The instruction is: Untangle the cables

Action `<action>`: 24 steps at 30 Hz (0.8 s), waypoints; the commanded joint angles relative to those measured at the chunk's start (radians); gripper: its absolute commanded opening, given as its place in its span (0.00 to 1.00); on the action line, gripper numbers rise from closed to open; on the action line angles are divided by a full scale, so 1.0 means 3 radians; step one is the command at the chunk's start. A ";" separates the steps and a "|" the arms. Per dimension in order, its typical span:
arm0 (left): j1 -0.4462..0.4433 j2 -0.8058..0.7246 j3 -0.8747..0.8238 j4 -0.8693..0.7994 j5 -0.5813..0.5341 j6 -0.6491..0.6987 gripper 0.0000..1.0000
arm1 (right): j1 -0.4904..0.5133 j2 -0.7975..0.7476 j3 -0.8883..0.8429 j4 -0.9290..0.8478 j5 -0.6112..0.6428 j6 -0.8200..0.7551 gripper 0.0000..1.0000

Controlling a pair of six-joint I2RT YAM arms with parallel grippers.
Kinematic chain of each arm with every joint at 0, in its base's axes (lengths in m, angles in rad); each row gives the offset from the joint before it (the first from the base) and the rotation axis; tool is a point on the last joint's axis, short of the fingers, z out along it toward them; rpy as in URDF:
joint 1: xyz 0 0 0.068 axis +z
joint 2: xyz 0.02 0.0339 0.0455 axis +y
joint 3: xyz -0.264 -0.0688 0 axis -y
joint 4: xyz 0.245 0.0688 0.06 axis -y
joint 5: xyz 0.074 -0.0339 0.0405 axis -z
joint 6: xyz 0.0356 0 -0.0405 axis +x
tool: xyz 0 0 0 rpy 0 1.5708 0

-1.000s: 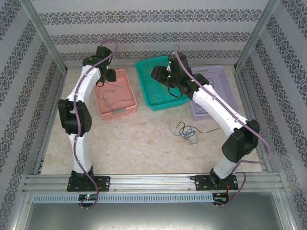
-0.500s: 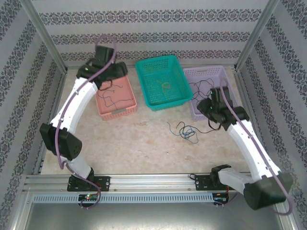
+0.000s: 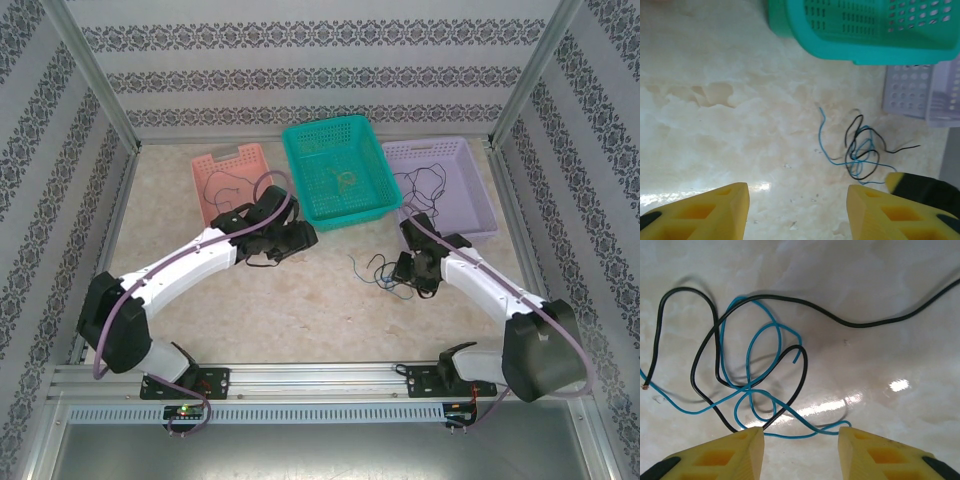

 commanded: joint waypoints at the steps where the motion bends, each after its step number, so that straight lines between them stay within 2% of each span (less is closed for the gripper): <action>1: -0.0045 -0.0209 -0.0040 0.0149 -0.0049 -0.0152 0.54 | 0.0030 0.0172 -0.0041 0.0043 0.0194 -0.0115 0.41; 6: -0.0055 -0.0303 -0.0090 0.0126 -0.0062 -0.0165 0.54 | 0.0087 0.0445 0.0063 0.0002 0.0343 -0.0208 0.30; 14: -0.0055 -0.0362 -0.0068 0.0074 -0.0062 -0.0126 0.53 | 0.0386 0.0660 0.0447 -0.0255 0.0740 -0.0453 0.35; 18: -0.0060 -0.0358 -0.0053 0.0079 -0.0047 -0.0114 0.53 | 0.0400 0.0764 0.0530 -0.0374 0.0848 -0.0568 0.37; 22: -0.0061 -0.0352 -0.0043 0.0074 -0.0048 -0.0109 0.53 | 0.0390 0.0877 0.0547 -0.0356 0.0857 -0.0656 0.29; 24: -0.0061 -0.0347 -0.0033 0.0068 -0.0046 -0.0104 0.53 | 0.0409 0.0879 0.0565 -0.0311 0.0847 -0.0690 0.20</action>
